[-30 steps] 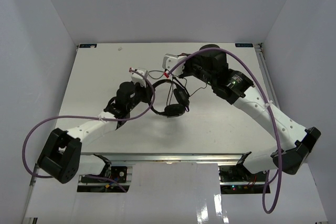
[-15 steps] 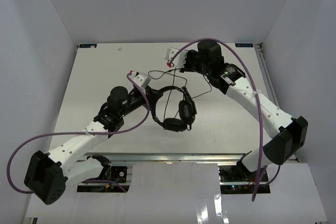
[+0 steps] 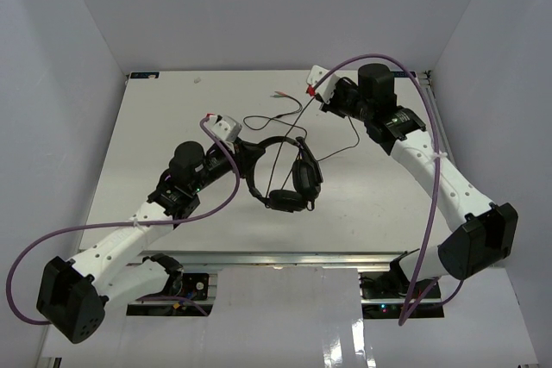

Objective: Wrap the headphones

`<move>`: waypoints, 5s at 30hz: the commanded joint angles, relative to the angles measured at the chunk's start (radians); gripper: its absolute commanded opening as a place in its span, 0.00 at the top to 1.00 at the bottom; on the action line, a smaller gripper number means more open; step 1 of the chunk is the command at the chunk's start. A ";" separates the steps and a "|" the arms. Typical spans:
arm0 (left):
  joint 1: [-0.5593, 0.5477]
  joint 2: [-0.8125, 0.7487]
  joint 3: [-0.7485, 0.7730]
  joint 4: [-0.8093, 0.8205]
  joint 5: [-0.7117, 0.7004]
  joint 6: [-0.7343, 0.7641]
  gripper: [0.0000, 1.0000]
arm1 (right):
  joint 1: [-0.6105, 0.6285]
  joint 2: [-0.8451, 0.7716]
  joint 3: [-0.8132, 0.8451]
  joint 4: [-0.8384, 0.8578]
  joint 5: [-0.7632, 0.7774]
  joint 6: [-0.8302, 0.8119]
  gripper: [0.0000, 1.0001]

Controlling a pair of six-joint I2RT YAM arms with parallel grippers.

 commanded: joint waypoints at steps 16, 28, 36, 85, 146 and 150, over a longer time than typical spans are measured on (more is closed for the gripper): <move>-0.003 0.011 0.024 -0.009 0.060 -0.012 1.00 | -0.072 -0.043 0.024 0.117 -0.126 0.155 0.92; -0.003 -0.046 0.105 -0.004 0.113 -0.077 1.00 | -0.112 0.042 -0.049 0.150 -0.308 0.249 0.92; -0.003 -0.018 0.301 0.010 -0.018 -0.116 1.00 | -0.127 0.067 -0.200 0.369 -0.684 0.531 0.91; 0.184 0.482 0.826 0.069 -0.756 0.242 1.00 | 0.244 -0.012 -0.387 0.460 -0.748 0.755 0.92; -0.111 -0.033 0.176 -0.059 -0.162 0.097 1.00 | -0.128 0.030 -0.041 0.156 -0.426 0.358 0.92; -0.111 -0.022 0.181 -0.053 -0.156 0.094 1.00 | -0.146 0.009 -0.073 0.197 -0.508 0.399 0.92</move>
